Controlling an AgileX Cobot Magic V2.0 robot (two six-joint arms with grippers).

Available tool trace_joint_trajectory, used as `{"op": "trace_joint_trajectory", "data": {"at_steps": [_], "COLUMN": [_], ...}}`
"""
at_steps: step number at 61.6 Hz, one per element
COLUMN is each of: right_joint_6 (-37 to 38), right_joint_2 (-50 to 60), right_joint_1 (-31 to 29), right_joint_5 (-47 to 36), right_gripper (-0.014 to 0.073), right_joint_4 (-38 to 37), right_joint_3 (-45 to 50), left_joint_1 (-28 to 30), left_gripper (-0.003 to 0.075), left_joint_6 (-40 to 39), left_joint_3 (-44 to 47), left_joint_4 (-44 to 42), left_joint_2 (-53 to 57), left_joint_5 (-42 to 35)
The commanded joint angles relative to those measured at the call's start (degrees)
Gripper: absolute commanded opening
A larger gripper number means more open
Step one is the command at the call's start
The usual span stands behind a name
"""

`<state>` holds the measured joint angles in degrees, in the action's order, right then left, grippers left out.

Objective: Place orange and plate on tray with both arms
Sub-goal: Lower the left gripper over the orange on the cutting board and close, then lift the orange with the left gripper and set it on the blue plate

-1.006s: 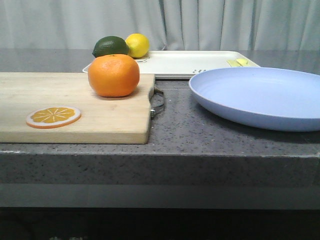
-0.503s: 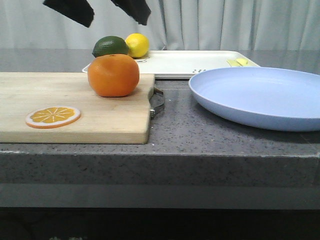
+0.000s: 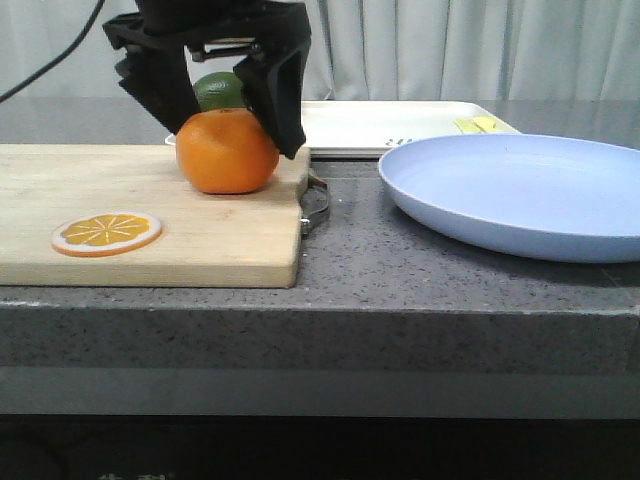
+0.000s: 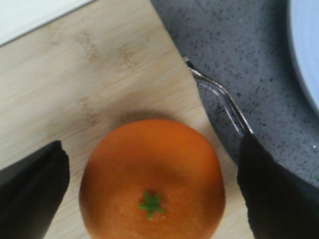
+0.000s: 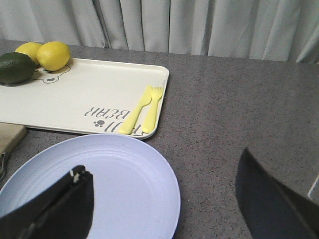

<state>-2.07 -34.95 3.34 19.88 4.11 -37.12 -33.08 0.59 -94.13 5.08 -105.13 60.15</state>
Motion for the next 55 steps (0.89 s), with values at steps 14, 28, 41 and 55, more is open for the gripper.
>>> {"op": "trace_joint_trajectory", "data": {"at_steps": [14, 28, 41, 55], "right_joint_6": [-0.1, -0.1, -0.1, -0.1], "right_joint_2": [-0.3, -0.3, -0.3, -0.3], "right_joint_1": [-0.3, -0.3, -0.3, -0.3], "right_joint_5": [-4.2, -4.2, -4.2, -4.2], "right_gripper": [0.0591, 0.0591, 0.0591, 0.0591], "right_joint_4": [0.4, 0.4, 0.4, 0.4], "right_joint_3": [-2.0, -2.0, -2.0, -2.0], "left_joint_1": [-0.3, -0.3, -1.5, -7.0], "left_gripper": [0.0580, 0.0332, 0.0253, 0.0254], "left_joint_6": [0.1, 0.2, 0.2, 0.2], "left_joint_3": [-1.9, -3.0, -11.2, -14.4], "left_joint_4": [0.6, 0.6, 0.5, 1.6], "left_joint_2": [1.2, 1.2, 1.2, 0.7], "left_joint_5": [0.6, 2.6, 3.0, -8.0]}}
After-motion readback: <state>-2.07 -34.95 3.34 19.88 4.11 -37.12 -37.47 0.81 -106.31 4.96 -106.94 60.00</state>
